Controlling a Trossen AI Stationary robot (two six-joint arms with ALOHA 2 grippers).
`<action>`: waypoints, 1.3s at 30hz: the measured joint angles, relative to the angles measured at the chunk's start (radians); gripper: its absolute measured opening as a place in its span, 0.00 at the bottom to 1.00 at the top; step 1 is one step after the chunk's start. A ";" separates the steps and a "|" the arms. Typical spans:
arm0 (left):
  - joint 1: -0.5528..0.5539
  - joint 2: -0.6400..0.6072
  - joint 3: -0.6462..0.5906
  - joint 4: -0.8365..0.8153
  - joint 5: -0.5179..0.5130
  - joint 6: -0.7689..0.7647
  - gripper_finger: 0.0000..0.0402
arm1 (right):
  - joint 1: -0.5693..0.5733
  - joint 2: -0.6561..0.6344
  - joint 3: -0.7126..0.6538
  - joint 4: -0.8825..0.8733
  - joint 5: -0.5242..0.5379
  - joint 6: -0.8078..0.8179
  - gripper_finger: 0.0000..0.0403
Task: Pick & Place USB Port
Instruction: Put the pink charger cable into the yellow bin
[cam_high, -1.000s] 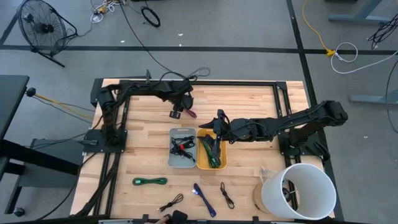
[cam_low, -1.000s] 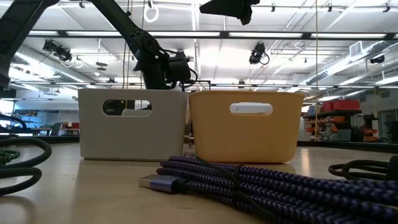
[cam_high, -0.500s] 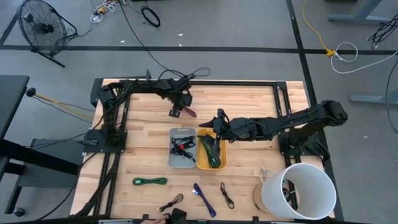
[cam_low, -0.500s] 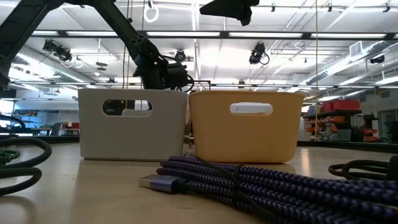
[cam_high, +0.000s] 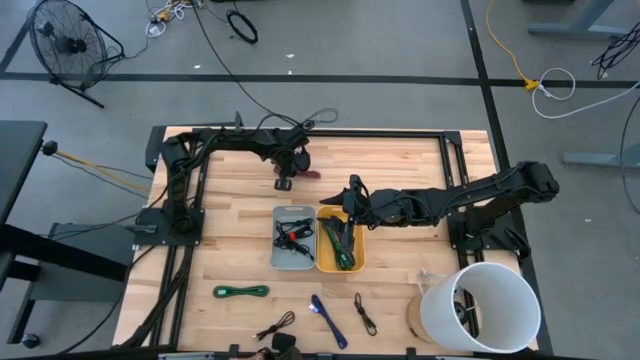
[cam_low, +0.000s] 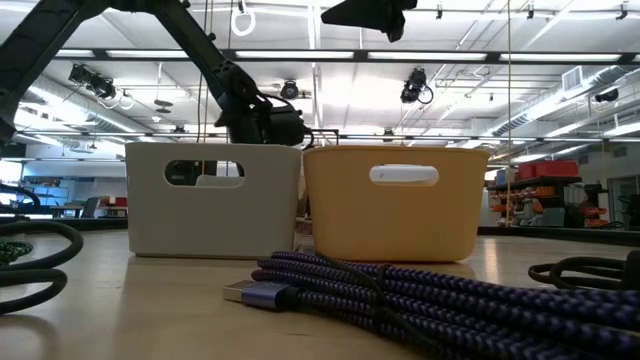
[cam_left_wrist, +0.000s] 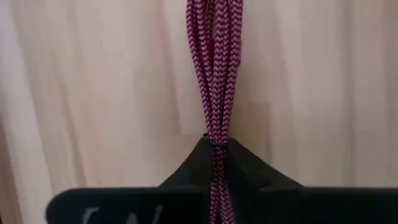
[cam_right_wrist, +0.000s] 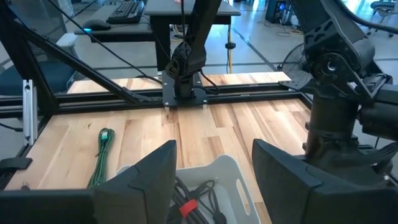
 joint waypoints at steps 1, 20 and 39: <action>0.001 -0.005 -0.002 0.003 0.007 -0.025 0.06 | 0.000 0.000 0.000 0.001 0.000 0.000 0.52; 0.013 -0.572 -0.001 -0.211 0.238 -0.294 0.06 | 0.000 0.000 0.000 -0.005 0.000 -0.001 0.52; -0.172 -1.000 -0.011 -0.196 0.465 -0.545 0.06 | 0.000 0.000 0.000 -0.004 0.000 -0.002 0.52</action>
